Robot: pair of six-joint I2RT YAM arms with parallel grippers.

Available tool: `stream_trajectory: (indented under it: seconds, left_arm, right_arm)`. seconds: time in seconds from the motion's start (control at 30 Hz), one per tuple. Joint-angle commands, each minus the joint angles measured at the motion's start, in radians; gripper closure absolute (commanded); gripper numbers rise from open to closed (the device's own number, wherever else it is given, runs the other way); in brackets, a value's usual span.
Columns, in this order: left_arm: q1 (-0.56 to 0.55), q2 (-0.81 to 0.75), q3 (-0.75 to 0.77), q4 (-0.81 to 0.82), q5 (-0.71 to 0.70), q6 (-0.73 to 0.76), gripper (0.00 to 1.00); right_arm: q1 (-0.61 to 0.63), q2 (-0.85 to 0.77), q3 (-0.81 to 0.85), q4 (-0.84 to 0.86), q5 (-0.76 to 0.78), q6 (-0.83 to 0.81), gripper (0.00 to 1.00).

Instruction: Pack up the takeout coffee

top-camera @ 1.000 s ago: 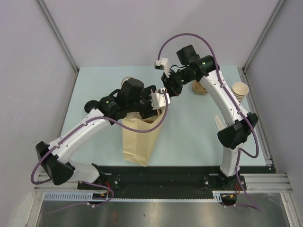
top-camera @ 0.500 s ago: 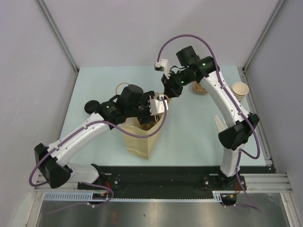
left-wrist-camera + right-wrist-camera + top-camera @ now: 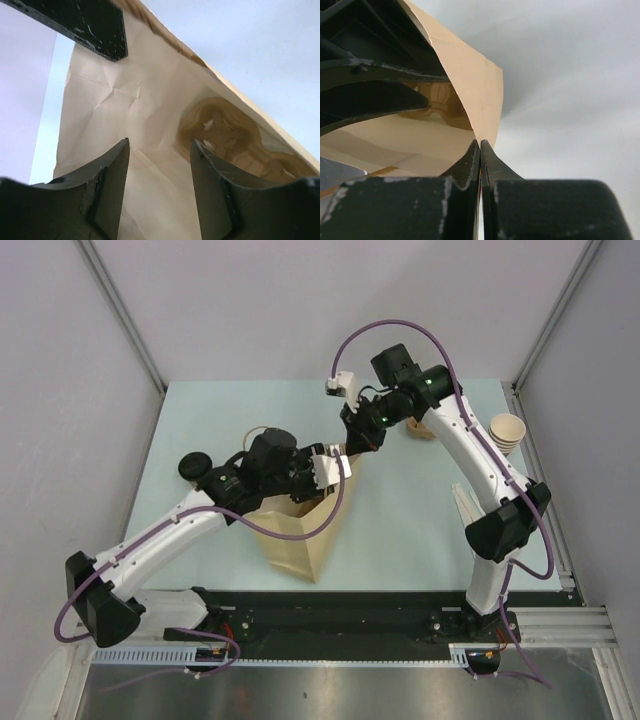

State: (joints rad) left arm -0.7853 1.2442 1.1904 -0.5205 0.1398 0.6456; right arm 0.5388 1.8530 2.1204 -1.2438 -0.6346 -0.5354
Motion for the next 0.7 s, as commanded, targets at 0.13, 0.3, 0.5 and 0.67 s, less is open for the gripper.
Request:
stream_trajectory:
  seconds: [0.13, 0.3, 0.5, 0.67]
  left_arm:
    - [-0.008, -0.081, -0.037, 0.105, 0.047, 0.000, 0.36]
    - [-0.009, -0.088, -0.063, 0.128, -0.008, -0.032, 0.17]
    - [-0.009, -0.161, -0.159, 0.217, 0.076, 0.014, 0.09]
    - [-0.009, -0.219, -0.233, 0.245, 0.188, 0.121, 0.13]
  right_arm:
    - [-0.010, -0.052, -0.019, 0.037, 0.000, 0.022, 1.00]
    - [-0.013, -0.064, -0.036, 0.046, 0.012, 0.026, 1.00]
    - [-0.010, -0.066, -0.039, 0.056, 0.018, 0.037, 1.00]
    - [-0.010, -0.061, -0.042, 0.063, 0.012, 0.048, 1.00]
